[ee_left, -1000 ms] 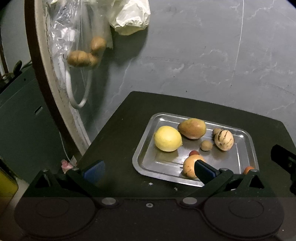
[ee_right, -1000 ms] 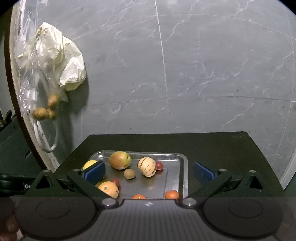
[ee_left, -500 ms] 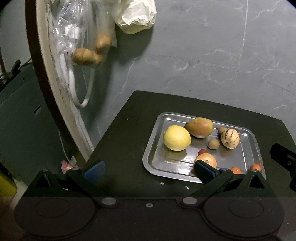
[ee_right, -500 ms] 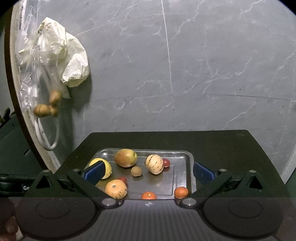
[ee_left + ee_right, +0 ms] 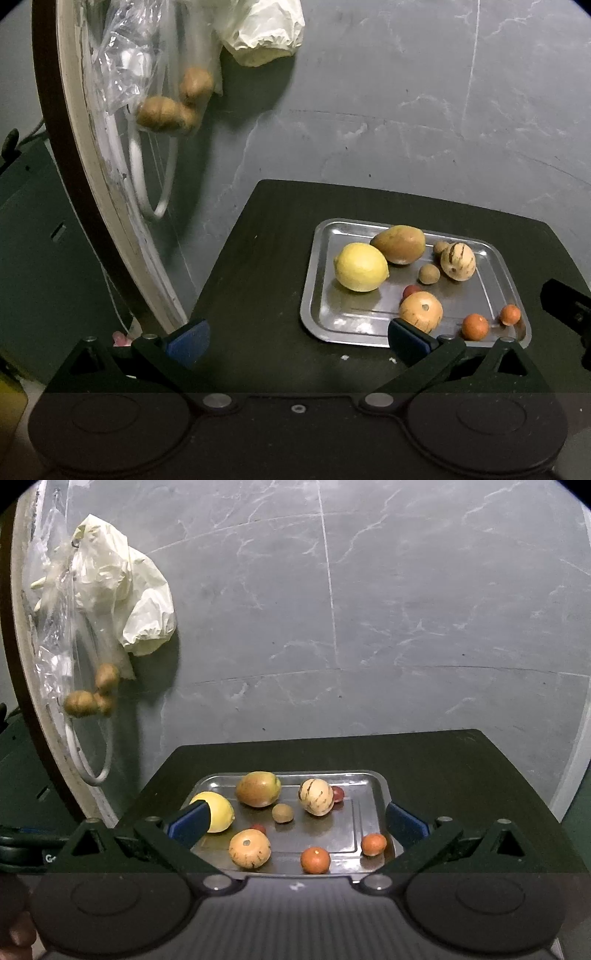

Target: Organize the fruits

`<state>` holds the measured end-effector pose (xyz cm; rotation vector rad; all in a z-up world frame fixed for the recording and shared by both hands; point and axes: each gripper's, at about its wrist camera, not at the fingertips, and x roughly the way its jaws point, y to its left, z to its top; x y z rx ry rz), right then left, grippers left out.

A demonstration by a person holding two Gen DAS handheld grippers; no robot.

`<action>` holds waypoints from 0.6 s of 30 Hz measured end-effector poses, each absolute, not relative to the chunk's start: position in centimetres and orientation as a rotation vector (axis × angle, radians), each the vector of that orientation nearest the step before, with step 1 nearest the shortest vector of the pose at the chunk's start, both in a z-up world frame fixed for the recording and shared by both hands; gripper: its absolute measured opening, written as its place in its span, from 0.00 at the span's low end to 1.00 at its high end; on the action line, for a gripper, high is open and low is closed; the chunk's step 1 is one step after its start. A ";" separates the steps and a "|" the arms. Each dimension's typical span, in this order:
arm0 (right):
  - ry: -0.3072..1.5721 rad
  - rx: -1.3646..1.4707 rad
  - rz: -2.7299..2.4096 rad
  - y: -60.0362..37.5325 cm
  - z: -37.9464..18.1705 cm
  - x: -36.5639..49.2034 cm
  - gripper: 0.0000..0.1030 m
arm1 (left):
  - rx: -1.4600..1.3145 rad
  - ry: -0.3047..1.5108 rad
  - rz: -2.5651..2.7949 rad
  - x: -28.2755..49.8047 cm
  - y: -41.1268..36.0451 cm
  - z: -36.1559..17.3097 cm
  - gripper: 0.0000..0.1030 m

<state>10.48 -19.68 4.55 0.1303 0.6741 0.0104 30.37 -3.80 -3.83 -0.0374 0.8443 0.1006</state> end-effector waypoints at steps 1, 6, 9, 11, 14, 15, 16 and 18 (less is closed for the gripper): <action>0.673 0.131 0.004 -19.5 4.6 10.3 1.00 | -0.037 0.845 0.095 30.2 -3.5 -3.8 0.99; 0.671 0.136 -0.025 -18.7 4.9 9.3 1.00 | -0.035 0.844 0.073 29.7 -2.5 -3.7 0.99; 0.670 0.134 -0.034 -18.3 5.0 8.8 1.00 | -0.033 0.842 0.058 29.4 -2.0 -3.7 0.99; 0.671 0.135 -0.043 -17.9 5.0 8.5 1.00 | -0.031 0.841 0.048 29.2 -1.7 -3.7 0.99; 0.677 0.135 -0.055 -17.7 4.9 7.9 1.00 | -0.030 0.842 0.036 28.9 -1.2 -3.8 0.99; 0.677 0.135 -0.057 -17.7 4.9 7.8 1.00 | -0.031 0.842 0.034 28.8 -1.0 -3.7 0.99; 0.678 0.134 -0.062 -17.6 5.0 7.7 1.00 | -0.033 0.842 0.032 28.6 -0.9 -3.7 0.99; 0.682 0.131 -0.070 -17.5 4.9 7.3 1.00 | -0.036 0.845 0.026 28.5 -0.5 -3.7 0.99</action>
